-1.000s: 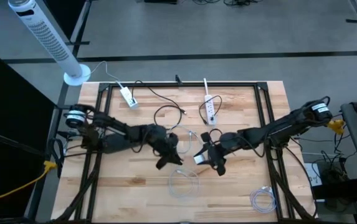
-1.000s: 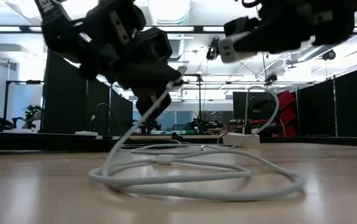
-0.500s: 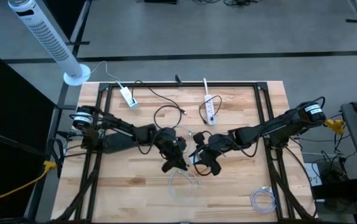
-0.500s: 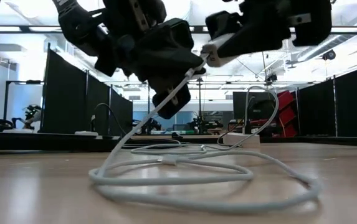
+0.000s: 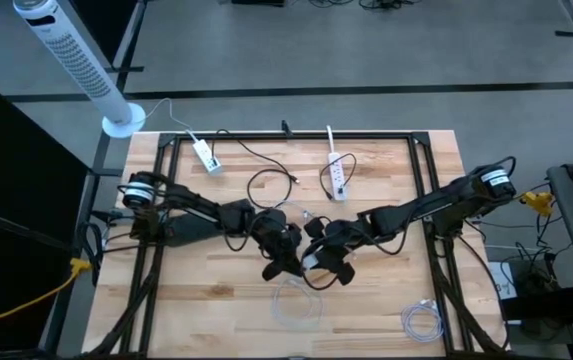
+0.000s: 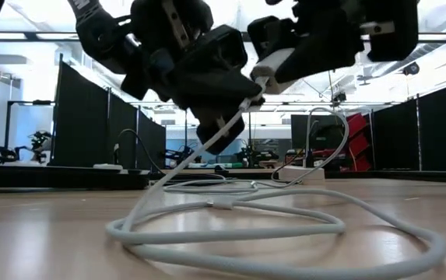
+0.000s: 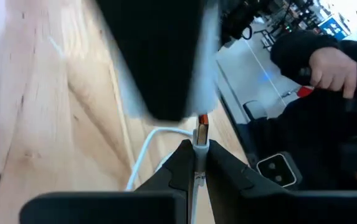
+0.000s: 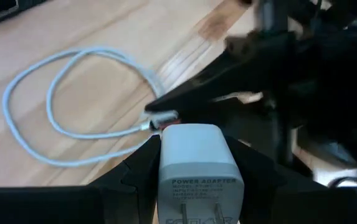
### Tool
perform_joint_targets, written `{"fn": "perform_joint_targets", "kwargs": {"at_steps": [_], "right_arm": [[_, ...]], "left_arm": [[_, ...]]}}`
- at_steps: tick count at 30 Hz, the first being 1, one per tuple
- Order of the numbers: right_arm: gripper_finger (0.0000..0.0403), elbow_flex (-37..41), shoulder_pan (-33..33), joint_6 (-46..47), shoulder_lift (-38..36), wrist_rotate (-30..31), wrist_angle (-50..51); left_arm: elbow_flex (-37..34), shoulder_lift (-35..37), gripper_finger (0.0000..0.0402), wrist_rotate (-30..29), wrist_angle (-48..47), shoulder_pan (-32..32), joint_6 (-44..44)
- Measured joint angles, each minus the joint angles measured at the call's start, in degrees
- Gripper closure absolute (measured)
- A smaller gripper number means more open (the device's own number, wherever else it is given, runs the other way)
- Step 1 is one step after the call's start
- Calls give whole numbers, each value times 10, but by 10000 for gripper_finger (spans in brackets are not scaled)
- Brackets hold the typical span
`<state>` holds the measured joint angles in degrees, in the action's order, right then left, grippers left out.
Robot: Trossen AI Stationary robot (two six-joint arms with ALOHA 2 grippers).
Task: Insert USB
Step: Insert the left white USB cable into the white charger adapter
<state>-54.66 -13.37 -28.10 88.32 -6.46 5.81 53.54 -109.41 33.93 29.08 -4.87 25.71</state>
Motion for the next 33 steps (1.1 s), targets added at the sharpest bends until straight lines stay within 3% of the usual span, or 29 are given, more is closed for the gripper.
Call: {"fn": "perform_joint_targets", "kwargs": {"at_steps": [6, 33], "right_arm": [[262, -11, -2, -3, 3, -30, 24], [262, -11, -16, -20, 17, -25, 11]], "left_arm": [[1, -8, 384, -3, 31, -2, -12], [1, -18, 384, -30, 64, -8, -10]]}}
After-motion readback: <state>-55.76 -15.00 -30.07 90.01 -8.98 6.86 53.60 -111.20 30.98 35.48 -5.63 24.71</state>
